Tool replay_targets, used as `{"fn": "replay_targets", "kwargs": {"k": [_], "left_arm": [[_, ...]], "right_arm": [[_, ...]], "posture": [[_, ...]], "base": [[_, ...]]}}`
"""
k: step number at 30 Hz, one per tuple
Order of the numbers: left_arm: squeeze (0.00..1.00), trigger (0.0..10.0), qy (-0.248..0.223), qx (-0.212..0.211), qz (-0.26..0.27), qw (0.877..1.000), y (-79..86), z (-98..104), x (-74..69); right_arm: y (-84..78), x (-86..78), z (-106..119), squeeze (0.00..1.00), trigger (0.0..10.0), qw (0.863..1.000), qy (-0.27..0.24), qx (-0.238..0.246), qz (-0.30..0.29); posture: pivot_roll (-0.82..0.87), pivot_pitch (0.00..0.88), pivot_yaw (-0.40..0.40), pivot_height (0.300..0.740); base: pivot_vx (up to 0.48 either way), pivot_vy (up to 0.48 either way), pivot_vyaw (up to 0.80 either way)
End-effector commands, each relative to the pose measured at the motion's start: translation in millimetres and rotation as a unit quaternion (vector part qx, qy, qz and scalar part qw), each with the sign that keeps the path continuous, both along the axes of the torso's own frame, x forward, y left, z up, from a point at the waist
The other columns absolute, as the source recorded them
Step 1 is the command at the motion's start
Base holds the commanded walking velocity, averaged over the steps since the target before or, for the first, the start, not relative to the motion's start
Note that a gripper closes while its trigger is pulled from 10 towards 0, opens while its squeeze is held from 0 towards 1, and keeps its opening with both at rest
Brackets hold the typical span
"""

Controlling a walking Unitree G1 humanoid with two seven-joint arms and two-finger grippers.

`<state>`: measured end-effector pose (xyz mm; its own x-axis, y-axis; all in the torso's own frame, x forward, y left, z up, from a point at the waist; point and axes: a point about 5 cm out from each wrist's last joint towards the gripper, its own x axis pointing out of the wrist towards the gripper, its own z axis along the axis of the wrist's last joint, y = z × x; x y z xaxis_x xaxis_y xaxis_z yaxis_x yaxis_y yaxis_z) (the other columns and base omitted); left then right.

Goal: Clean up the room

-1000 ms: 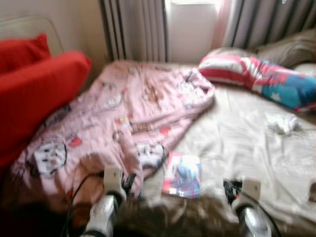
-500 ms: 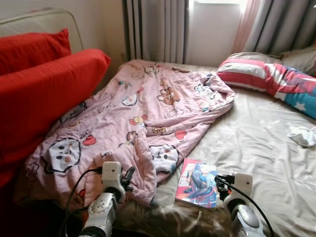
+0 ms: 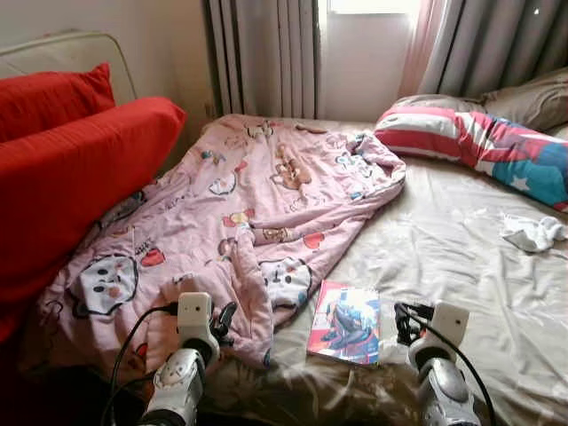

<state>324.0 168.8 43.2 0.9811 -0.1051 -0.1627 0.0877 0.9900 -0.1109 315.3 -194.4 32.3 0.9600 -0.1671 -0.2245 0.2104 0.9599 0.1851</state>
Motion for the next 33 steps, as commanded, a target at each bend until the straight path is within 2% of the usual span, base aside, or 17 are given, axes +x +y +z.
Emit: {"fn": "replay_targets", "kwargs": {"k": [1,6,12,16,19,21,33], "left_arm": [[0.00,10.0,0.012,0.002,0.000,1.000,2.7,-3.5,-2.0],[0.00,10.0,0.011,0.003,-0.001,1.000,3.2,-3.0,-1.8],[0.00,10.0,-0.003,0.006,-0.002,1.000,4.0,1.7,0.3],[0.00,10.0,-0.003,0.007,-0.003,1.000,4.4,2.0,0.5],[0.00,10.0,-0.002,0.008,-0.005,1.000,3.9,1.9,0.6],[0.00,10.0,-0.004,0.008,-0.007,1.000,2.0,3.4,1.9],[0.00,10.0,-0.001,0.012,-0.010,1.000,7.4,3.3,1.5]], "right_arm": [[9.0,4.7,1.0,0.00,10.0,0.999,0.008,0.029,0.019],[10.0,4.6,-1.6,0.00,10.0,0.999,0.023,0.043,0.009],[-1.0,6.2,-1.8,0.00,10.0,0.996,0.044,0.069,-0.034],[-1.7,7.6,-0.8,0.00,10.0,0.996,0.048,0.071,-0.035],[-0.5,4.0,-8.0,0.00,10.0,0.993,0.080,0.078,-0.035],[0.1,-3.6,-19.1,0.00,10.0,0.989,0.120,0.083,-0.037],[1.8,-7.5,-25.4,0.00,10.0,0.984,0.148,0.096,-0.029]], "posture": [[-0.06,0.016,0.016,0.585],[-0.05,0.019,0.021,0.585],[-0.03,0.030,0.022,0.585],[-0.04,0.038,0.025,0.585],[-0.03,0.040,0.026,0.585],[-0.02,0.042,0.024,0.585],[-0.02,0.080,0.032,0.585]], "base": [[0.000,0.000,0.00],[0.000,0.000,0.00],[0.000,0.000,0.00],[0.000,0.000,0.00],[0.000,0.000,0.00],[0.000,0.000,0.00],[0.000,0.000,0.00]]}}
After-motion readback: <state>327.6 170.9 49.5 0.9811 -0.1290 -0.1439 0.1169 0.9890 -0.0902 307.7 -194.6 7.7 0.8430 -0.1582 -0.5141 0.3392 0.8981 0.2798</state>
